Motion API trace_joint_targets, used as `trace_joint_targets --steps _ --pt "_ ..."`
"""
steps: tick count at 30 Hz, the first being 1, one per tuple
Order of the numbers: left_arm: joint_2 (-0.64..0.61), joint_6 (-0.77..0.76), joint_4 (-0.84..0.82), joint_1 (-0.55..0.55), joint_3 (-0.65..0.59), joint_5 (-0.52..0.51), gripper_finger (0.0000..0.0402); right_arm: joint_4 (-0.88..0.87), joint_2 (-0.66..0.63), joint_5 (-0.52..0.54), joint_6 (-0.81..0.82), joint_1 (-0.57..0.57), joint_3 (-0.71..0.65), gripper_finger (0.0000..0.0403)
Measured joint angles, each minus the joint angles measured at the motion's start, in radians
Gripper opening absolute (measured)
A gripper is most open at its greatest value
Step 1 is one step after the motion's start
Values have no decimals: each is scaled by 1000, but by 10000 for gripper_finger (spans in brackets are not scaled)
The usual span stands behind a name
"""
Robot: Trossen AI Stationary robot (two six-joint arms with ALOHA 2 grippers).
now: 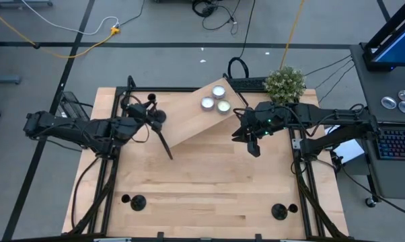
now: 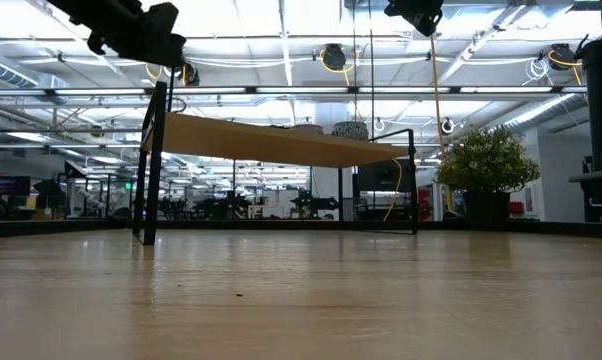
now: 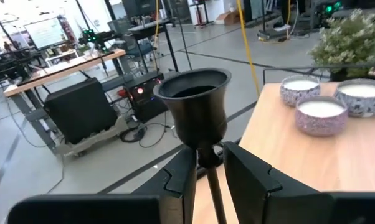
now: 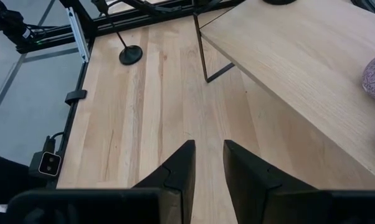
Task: Pick & Place candle stick holders
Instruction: Put the top black candle holder on the shelf
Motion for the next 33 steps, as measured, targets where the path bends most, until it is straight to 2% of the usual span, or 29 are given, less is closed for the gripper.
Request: trace_joint_targets --steps 13,19,29,33 --pt "2 -30 -2 0 0 31 88 2 0 0 6 0 0 73" --pt "2 -37 11 5 0 100 88 24 0 0 6 0 0 73" --pt "2 -64 12 15 0 94 87 53 0 0 0 0 0 73" --pt "2 -89 17 39 0 87 64 53 0 0 0 0 0 73"
